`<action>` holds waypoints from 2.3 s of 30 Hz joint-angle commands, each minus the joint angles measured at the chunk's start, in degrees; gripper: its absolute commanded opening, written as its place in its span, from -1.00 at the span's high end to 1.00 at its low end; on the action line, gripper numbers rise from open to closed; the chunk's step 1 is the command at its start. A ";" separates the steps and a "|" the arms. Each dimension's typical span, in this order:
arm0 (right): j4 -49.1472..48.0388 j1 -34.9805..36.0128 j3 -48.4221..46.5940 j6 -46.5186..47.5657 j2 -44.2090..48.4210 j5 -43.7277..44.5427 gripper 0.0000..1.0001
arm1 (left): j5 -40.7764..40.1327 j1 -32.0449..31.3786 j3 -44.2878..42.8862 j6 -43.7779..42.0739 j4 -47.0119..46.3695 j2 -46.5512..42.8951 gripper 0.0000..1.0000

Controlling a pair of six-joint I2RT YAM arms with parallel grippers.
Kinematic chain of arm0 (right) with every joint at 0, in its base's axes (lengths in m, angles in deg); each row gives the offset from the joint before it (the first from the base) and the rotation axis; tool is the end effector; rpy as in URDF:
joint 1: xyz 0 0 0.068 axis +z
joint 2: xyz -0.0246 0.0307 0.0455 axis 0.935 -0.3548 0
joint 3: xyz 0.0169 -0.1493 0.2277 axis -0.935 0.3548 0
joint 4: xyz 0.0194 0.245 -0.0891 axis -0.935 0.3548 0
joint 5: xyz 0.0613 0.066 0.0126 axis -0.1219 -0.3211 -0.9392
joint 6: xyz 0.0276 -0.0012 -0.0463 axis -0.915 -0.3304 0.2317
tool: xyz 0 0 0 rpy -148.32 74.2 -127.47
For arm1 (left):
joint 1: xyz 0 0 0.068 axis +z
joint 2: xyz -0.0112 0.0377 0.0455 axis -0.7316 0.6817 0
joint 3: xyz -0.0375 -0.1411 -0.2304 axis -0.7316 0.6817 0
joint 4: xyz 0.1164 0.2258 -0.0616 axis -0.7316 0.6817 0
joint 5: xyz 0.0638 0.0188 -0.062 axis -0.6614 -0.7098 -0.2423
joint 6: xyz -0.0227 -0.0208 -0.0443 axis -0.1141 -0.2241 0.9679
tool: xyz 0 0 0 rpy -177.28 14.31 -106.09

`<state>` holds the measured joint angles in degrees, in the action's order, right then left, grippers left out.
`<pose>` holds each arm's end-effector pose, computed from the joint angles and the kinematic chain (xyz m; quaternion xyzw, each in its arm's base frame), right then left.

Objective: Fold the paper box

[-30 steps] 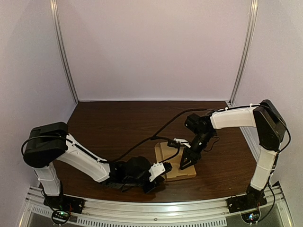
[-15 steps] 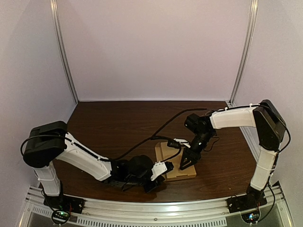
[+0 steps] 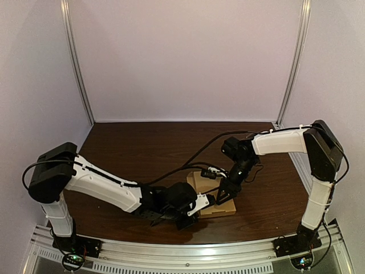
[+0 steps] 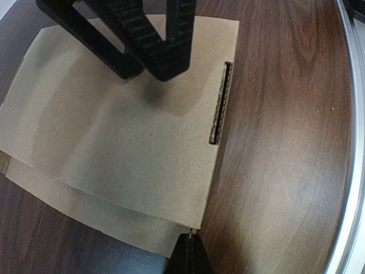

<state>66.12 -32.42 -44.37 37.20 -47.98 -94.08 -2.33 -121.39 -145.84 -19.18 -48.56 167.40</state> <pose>0.2487 0.2183 0.1629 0.5099 -0.7643 -0.3942 0.0201 0.1040 -0.3572 0.1367 0.5035 0.7883 -0.1887 0.2991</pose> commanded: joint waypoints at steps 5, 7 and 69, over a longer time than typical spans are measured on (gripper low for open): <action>0.83 1.96 1.60 -0.75 -3.93 4.22 0.13 | -3.86 -0.42 -9.64 -1.51 3.90 1.92 1.00; 0.75 2.03 1.52 -0.84 -4.03 4.29 0.13 | -3.43 -0.43 -11.91 -1.75 6.23 3.12 1.00; 2.67 -9.11 -13.86 -11.76 -2.13 16.94 -0.34 | 20.27 26.34 -8.99 -11.32 -13.27 9.01 0.49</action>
<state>67.72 -41.19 -56.64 26.87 -48.57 -80.25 14.13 -95.42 -150.41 -26.96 -58.33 173.13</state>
